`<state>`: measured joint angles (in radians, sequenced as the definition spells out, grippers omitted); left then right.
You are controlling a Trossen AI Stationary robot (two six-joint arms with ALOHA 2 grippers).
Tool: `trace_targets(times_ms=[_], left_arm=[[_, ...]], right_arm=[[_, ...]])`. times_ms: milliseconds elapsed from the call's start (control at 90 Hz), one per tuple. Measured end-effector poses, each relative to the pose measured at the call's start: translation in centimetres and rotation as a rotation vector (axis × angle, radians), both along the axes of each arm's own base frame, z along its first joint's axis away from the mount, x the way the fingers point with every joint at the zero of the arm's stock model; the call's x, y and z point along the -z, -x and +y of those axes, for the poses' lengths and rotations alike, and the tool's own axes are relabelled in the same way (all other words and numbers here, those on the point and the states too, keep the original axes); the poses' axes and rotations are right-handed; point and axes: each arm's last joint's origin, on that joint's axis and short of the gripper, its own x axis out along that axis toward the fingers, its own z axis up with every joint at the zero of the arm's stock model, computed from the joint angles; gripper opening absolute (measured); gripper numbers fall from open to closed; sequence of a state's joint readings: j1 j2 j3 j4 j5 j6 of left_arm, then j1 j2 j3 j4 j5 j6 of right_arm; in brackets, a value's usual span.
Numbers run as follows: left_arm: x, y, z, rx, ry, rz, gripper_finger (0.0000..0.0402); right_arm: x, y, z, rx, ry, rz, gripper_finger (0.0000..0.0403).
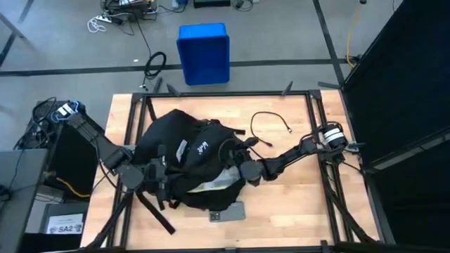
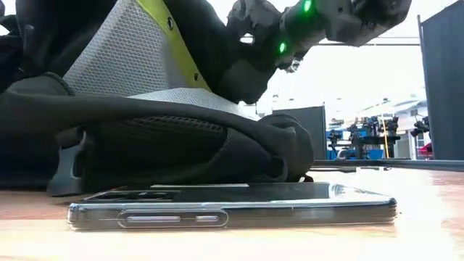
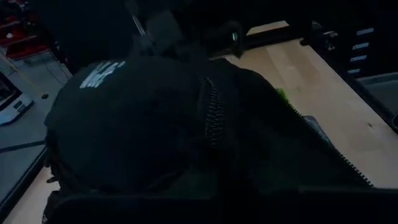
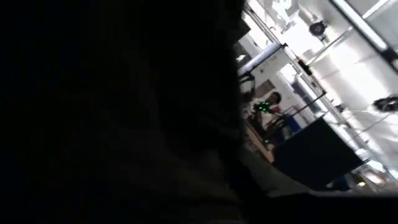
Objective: Unpack backpack
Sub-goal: Put the zip bag into the backpack
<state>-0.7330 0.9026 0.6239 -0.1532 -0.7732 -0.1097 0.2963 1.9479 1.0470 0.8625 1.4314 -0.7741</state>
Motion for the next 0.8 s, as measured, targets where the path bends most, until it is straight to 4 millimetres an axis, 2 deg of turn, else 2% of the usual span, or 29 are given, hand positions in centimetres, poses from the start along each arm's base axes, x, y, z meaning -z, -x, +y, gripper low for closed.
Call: trace_targets(times_ms=[78, 233, 378, 644, 800], left_arm=[[0.0, 0.0, 0.0, 0.0, 0.0, 0.0, 0.0], [0.0, 0.0, 0.0, 0.005, -0.006, 0.001, 0.0], [0.0, 0.0, 0.0, 0.007, -0.029, 0.004, 0.0], [0.0, 0.0, 0.2, -0.054, -0.087, -0.008, 0.0], [-0.2, 0.0, 0.3, -0.081, -0.116, -0.024, 0.0]], right_arm=[[-1.7, 0.7, 0.6, 0.023, 0.01, 0.008, 0.0003], [-5.4, 2.7, 2.7, -0.045, -0.02, -0.074, 0.0], [-7.7, 4.5, 4.6, -0.115, -0.048, -0.135, 0.0], [-9.2, 6.9, 8.2, -0.242, -0.081, -0.183, 0.0], [-9.2, 7.4, 8.9, -0.25, -0.088, -0.187, 0.0]])
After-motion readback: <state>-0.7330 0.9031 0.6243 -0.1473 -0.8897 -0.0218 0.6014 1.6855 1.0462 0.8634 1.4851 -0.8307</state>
